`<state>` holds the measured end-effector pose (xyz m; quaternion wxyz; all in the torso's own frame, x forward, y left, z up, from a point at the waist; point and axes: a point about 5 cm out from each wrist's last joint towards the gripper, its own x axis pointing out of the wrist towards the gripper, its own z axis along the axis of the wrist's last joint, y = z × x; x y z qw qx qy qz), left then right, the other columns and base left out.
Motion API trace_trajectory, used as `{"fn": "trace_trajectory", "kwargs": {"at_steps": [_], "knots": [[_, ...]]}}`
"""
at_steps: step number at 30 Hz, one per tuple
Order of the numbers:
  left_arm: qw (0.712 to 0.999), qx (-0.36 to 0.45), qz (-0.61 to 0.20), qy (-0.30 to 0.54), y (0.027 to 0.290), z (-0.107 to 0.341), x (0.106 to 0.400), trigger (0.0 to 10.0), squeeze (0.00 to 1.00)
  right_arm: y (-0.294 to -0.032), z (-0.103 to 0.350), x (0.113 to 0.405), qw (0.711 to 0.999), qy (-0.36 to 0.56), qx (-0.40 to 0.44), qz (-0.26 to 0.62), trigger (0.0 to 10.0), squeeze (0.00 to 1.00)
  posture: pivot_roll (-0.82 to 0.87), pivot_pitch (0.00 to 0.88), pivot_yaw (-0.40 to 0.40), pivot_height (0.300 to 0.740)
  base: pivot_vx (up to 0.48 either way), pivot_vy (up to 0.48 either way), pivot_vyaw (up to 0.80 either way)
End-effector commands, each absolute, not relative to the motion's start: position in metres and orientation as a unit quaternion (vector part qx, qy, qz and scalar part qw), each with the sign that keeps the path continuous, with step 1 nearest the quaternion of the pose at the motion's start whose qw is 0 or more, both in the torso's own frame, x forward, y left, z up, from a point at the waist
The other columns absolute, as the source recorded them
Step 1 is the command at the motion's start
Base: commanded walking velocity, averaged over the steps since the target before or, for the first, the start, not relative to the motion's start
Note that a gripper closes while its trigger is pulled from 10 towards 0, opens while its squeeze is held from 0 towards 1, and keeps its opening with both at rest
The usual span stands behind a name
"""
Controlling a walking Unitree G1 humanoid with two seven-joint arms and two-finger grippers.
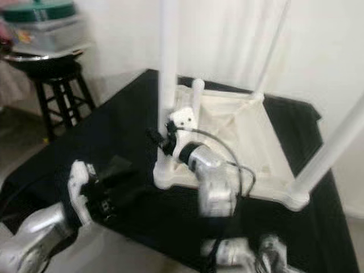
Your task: Building children table
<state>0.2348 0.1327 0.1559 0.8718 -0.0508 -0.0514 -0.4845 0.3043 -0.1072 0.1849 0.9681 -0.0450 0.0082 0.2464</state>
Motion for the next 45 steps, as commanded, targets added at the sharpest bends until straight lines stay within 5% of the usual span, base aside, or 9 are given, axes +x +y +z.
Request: {"fn": "trace_trajectory", "kwargs": {"at_steps": [1, 4, 5, 11, 17, 19, 31, 32, 45], "knots": [[0.868, -0.053, -0.491, -0.05, 0.133, 0.158, 0.237, 10.0, 0.0, -0.107, 0.162, 0.297, 0.958, 0.081, -0.081, 0.261, 0.0, 0.0, -0.06, 0.063, -0.025, 0.74, 0.0, 0.0, 0.0], [0.866, -0.054, -0.495, -0.046, 0.133, 0.157, 0.239, 10.0, 0.0, -0.104, 0.168, 0.307, 0.953, 0.072, -0.088, 0.281, 0.0, 0.0, -0.04, 0.051, -0.036, 0.74, 0.0, 0.0, 0.0], [0.869, -0.054, -0.49, -0.048, 0.134, 0.157, 0.239, 10.0, 0.0, -0.108, 0.177, 0.325, 0.955, 0.064, -0.096, 0.272, 10.0, 0.0, -0.04, 0.048, -0.033, 0.74, 0.0, 0.0, 0.0], [0.873, -0.054, -0.483, -0.051, 0.134, 0.156, 0.239, 10.0, 0.0, -0.103, 0.205, 0.332, 0.942, 0.04, -0.064, 0.326, 10.0, 1.0, -0.03, 0.036, -0.038, 0.74, 0.0, 0.0, 0.0], [0.871, -0.054, -0.486, -0.05, 0.133, 0.156, 0.239, 10.0, 0.0, -0.104, 0.241, 0.335, 0.878, -0.031, -0.087, 0.47, 10.0, 0.96, -0.02, 0.03, -0.042, 0.74, 0.0, 0.0, 0.0], [0.871, -0.054, -0.486, -0.051, 0.132, 0.155, 0.24, 10.0, 0.0, -0.109, 0.247, 0.335, 0.823, -0.041, -0.117, 0.554, 10.0, 0.0, -0.02, 0.024, -0.045, 0.74, 0.0, 0.0, 0.0], [0.87, -0.054, -0.487, -0.051, 0.129, 0.155, 0.238, 10.0, 0.0, -0.107, 0.244, 0.357, 0.723, 0.007, -0.085, 0.685, 9.2, 0.0, 0.01, 0.023, -0.05, 0.74, 0.0, 0.0, 0.0], [0.87, -0.054, -0.488, -0.05, 0.128, 0.155, 0.237, 10.0, 0.0, -0.106, 0.243, 0.359, 0.72, 0.013, -0.077, 0.689, 0.0, 0.0, 0.01, 0.024, -0.052, 0.74, 0.0, 0.0, 0.0], [0.869, -0.057, -0.489, -0.052, 0.125, 0.155, 0.235, 10.0, 0.0, -0.119, 0.227, 0.365, 0.728, 0.025, -0.072, 0.681, 0.0, 0.0, 0.0, 0.024, -0.061, 0.74, 0.0, 0.0, 0.0]]}}
